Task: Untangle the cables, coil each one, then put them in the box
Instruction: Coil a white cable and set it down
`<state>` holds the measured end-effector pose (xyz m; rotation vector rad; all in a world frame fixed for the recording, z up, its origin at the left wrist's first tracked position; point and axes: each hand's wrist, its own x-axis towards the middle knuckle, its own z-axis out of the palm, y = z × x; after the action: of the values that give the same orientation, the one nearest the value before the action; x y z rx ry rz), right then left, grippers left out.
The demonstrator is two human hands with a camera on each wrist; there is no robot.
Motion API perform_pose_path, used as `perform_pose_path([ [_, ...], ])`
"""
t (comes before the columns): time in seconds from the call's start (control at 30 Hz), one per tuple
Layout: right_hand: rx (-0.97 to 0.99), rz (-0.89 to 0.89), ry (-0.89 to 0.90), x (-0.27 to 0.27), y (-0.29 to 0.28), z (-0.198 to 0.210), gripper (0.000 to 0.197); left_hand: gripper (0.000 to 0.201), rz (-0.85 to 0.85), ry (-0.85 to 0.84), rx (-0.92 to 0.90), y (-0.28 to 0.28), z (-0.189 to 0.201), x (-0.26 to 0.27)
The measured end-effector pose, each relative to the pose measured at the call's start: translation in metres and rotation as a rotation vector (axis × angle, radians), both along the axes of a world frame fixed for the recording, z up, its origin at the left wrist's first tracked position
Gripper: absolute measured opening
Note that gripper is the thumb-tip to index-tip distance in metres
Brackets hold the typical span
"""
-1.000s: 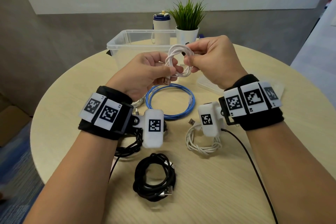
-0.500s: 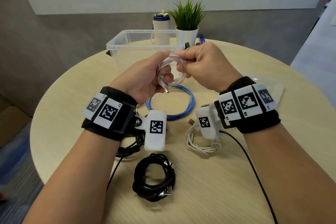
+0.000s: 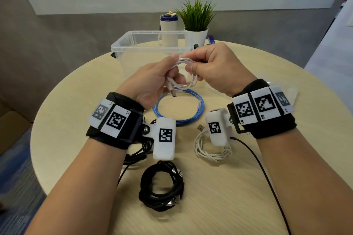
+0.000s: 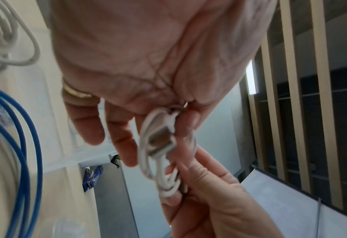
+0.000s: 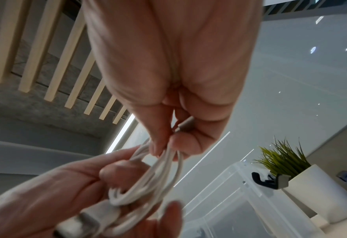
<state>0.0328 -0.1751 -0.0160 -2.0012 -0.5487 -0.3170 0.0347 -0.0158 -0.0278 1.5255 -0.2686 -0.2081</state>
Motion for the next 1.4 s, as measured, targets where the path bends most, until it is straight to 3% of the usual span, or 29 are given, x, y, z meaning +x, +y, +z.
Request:
perform_pose_path([
  [0.13,0.129,-0.075,-0.019,0.005,-0.005,0.002,0.023,0.013,-0.081,-0.075,-0.112,0.0,-0.002,-0.001],
  [0.17,0.16,-0.093,-0.015,0.005,-0.006,0.002,0.022,0.012,-0.102,-0.083,-0.123,0.0,-0.003,0.0],
  [0.37,0.236,-0.009,0.031,0.001,-0.005,0.003,0.021,0.012,0.042,-0.112,-0.124,-0.001,-0.003,0.003],
  [0.53,0.201,0.095,0.111,-0.002,-0.007,0.003,0.032,0.013,0.123,-0.118,-0.113,-0.003,-0.006,0.006],
  [0.77,0.137,-0.013,0.045,0.0,-0.01,0.003,0.034,0.026,-0.036,-0.011,-0.193,-0.001,-0.006,0.004],
  [0.97,0.107,-0.123,-0.034,0.006,-0.012,0.002,0.029,0.02,-0.124,-0.039,-0.115,0.002,-0.006,0.002],
  [1.07,0.092,-0.13,-0.036,0.007,-0.012,0.001,0.03,0.024,-0.096,-0.068,-0.087,-0.001,-0.003,0.0],
  [1.2,0.04,-0.09,0.006,0.006,-0.008,-0.001,0.028,0.047,0.019,0.046,-0.104,-0.004,0.003,0.0],
  [1.4,0.03,0.031,0.085,0.002,-0.005,-0.003,0.029,0.04,0.052,0.071,-0.097,-0.003,0.001,-0.001],
])
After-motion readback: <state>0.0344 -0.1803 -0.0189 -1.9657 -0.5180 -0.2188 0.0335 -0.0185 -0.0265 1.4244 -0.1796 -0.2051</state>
